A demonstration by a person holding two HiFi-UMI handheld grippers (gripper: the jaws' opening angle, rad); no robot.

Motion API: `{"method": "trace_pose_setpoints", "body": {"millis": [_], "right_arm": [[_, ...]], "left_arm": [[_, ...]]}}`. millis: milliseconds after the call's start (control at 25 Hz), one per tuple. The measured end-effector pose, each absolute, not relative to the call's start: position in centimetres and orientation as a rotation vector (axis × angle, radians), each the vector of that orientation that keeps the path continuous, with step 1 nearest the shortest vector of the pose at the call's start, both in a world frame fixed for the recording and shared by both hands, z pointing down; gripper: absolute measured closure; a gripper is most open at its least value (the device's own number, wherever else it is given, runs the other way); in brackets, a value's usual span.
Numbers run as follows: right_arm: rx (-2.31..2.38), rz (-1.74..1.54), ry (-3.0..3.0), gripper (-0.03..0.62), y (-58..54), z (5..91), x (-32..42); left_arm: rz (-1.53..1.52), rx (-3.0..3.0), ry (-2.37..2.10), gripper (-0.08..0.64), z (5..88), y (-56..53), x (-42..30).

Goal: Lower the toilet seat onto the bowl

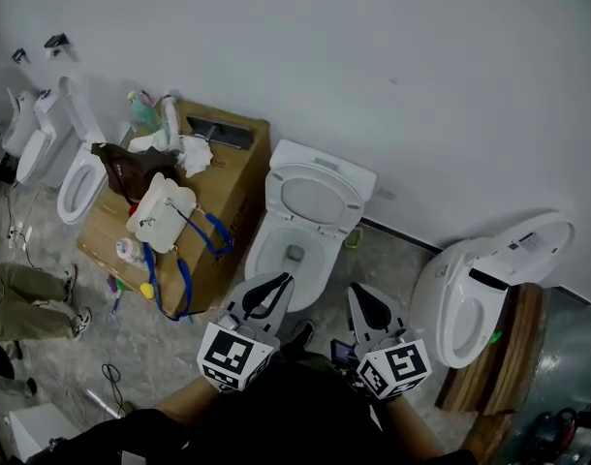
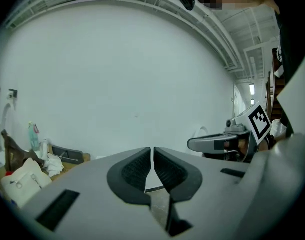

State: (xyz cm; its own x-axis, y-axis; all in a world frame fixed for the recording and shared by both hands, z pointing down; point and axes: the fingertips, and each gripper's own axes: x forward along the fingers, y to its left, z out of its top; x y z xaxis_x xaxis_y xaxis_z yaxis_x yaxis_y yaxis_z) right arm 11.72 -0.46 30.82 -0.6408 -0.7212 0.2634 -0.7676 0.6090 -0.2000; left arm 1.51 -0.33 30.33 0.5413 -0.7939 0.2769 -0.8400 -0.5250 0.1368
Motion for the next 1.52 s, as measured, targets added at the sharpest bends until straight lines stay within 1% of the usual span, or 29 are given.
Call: {"method": "trace_pose_setpoints", "body": {"millis": [200,400,560,760,1000,1040,1160,1400,1440,1480,1520], "right_arm": [[1.275,0.438,-2.625,0.568,-4.7,32.6,12.1],[1.342,0.320,-2.517,0.568,-9.8,34.4,12.3],[1.343,0.291,-2.443,0.568,-14.2,35.8,12.0],[1.304,0.336,-2.385,0.568,-19.2,38.5,11.3],[1.270,0.279,-2.296,0.566,-24.1,41.8,10.5],[1.268,0.269,-2.282,0.566,-24.8,42.5,10.5],[1.245,0.253,-2.246,0.566,-26.6,44.5,10.2],[1.181,0.207,-2.201,0.561,-30.1,48.0,9.5],[1.171,0.199,-2.192,0.557,-30.6,48.6,9.5],[1.159,0.196,-2.181,0.532,-30.9,49.3,9.5],[1.147,0.200,-2.170,0.482,-31.2,50.0,9.5]], "left_arm": [[0.322,2.550,-1.421,0.529,30.8,-4.5,-0.1],[0.417,2.602,-1.435,0.529,31.7,-9.2,-2.7],[0.522,2.659,-1.389,0.528,33.0,-14.0,-3.9],[0.625,2.700,-1.342,0.528,35.2,-19.3,-3.8],[0.797,2.713,-1.283,0.526,40.5,-24.7,-2.7],[0.834,2.720,-1.268,0.520,41.4,-25.5,-2.5],[0.937,2.725,-1.233,0.448,44.0,-27.8,-2.3],[1.148,2.763,-1.189,0.440,48.0,-32.1,-1.7],[1.184,2.772,-1.174,0.440,48.8,-32.5,-1.5],[1.217,2.779,-1.159,0.439,49.5,-32.9,-1.3],[1.246,2.784,-1.145,0.439,50.2,-33.2,-1.1]]}}
